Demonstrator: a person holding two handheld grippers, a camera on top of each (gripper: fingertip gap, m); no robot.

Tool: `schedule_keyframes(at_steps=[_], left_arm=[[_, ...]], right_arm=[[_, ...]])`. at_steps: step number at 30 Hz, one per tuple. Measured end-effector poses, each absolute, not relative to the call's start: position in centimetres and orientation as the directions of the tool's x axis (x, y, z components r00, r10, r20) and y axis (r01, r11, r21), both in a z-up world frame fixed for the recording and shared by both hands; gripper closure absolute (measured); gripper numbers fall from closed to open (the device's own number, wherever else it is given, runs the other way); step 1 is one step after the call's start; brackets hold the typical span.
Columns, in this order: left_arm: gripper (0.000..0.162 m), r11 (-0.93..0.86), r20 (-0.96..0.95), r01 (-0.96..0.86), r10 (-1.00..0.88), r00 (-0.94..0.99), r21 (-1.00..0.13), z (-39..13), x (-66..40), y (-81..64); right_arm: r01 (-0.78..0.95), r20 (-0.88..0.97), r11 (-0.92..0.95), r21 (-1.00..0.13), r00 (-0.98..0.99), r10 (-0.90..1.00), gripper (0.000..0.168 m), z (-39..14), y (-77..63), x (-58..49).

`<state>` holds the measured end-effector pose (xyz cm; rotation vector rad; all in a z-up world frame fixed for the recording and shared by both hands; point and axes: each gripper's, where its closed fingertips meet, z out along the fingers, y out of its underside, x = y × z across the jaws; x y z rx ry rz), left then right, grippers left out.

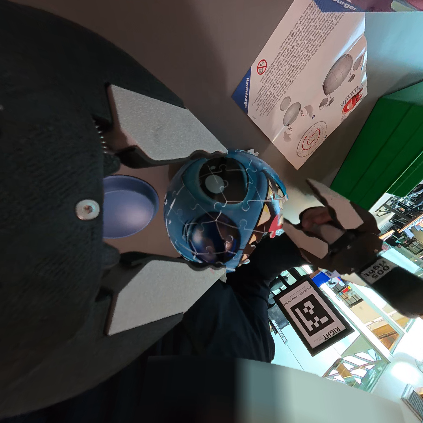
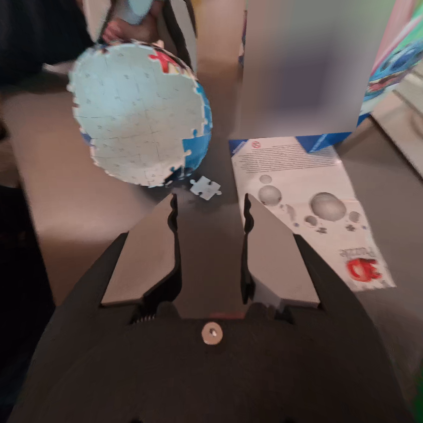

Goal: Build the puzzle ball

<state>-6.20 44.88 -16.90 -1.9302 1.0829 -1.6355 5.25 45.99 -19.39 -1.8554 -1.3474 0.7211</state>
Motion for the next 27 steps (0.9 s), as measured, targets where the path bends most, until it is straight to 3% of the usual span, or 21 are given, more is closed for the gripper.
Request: schedule_keyframes(at_steps=[3, 8, 15, 27], left_arm=[[0.074, -0.629, 0.655, -0.303, -0.756, 0.023, -0.716, -16.9, -6.2, 44.9], [0.074, -0.628, 0.653, -0.301, -0.757, 0.022, -0.718, -16.9, -6.1, 44.9], [0.074, -0.629, 0.656, -0.304, -0.754, 0.017, -0.715, -16.9, -6.0, 44.7], [0.073, -0.639, 0.665, -0.297, -0.747, 0.019, -0.709, -17.0, -6.1, 44.7]], right_arm=[[0.519, -0.136, -0.224, -0.825, 0.203, 0.970, 0.119, -19.4, 44.3, 4.2], [0.533, -0.116, -0.226, -0.815, 0.231, 0.966, 0.113, -18.3, 45.3, 2.0], [0.699, 0.114, -0.061, -0.713, 0.202, 0.973, 0.113, -17.8, 47.4, -2.0], [0.748, 0.420, 0.170, -0.642, 0.158, 0.894, 0.133, -17.5, 48.4, -5.4]])
